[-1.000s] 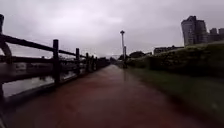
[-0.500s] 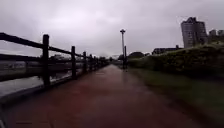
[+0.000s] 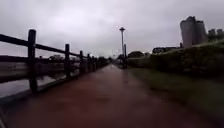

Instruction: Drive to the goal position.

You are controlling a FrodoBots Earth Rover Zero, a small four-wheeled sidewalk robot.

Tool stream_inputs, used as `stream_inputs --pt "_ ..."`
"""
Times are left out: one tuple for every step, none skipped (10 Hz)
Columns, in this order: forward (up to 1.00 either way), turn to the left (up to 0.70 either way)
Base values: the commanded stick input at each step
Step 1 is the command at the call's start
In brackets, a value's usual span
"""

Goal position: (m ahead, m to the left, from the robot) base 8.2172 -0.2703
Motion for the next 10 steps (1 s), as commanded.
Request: stream_inputs --pt "1.0 0.0" --pt "1.0 0.0" --pt "1.0 0.0" --pt "1.0 0.0" --pt "1.0 0.0" --pt "1.0 0.0" --pt "1.0 0.0" --pt "1.0 0.0" --pt "1.0 0.0" --pt "1.0 0.0"
